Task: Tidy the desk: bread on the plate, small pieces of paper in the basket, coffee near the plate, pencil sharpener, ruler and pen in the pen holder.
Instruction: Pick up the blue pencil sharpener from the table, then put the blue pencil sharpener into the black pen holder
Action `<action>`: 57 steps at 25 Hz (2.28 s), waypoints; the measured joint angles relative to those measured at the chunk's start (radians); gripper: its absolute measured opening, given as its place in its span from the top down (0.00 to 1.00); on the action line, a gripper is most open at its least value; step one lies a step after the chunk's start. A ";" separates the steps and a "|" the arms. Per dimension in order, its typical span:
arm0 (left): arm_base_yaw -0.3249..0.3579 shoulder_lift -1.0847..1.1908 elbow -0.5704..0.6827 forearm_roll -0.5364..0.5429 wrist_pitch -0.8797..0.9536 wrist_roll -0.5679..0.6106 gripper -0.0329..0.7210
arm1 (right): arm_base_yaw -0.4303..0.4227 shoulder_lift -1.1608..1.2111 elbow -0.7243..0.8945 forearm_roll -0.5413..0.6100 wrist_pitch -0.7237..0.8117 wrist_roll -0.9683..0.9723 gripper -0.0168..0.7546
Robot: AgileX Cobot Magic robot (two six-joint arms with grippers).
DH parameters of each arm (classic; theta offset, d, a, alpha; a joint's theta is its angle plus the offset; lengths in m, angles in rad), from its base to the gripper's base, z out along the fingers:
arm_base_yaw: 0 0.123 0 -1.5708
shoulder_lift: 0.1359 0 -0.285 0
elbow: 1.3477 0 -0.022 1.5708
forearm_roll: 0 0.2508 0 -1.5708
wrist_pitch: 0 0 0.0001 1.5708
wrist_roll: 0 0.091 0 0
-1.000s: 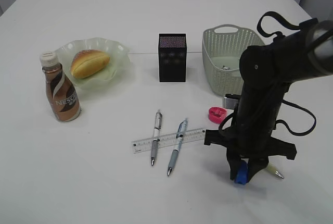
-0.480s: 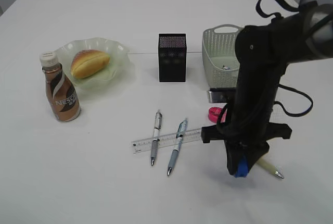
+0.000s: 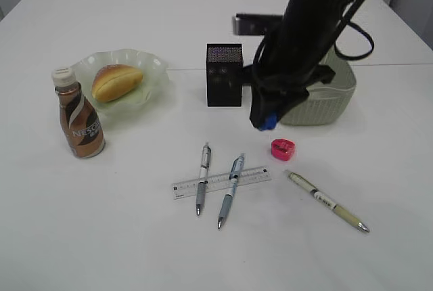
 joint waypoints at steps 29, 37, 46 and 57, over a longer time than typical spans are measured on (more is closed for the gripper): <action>0.000 0.000 0.000 0.000 0.000 0.000 0.40 | 0.000 0.126 -0.149 -0.208 -1.010 -0.005 0.73; 0.000 0.000 0.000 0.000 0.002 0.000 0.41 | 0.000 0.260 -0.149 -0.208 -1.163 -0.005 0.73; 0.000 0.000 0.000 0.002 0.002 0.000 0.41 | -0.016 0.302 -0.149 -0.211 -1.253 -0.008 0.73; 0.000 0.000 0.000 0.002 0.002 0.000 0.42 | -0.023 0.334 -0.149 -0.218 -1.296 -0.018 0.73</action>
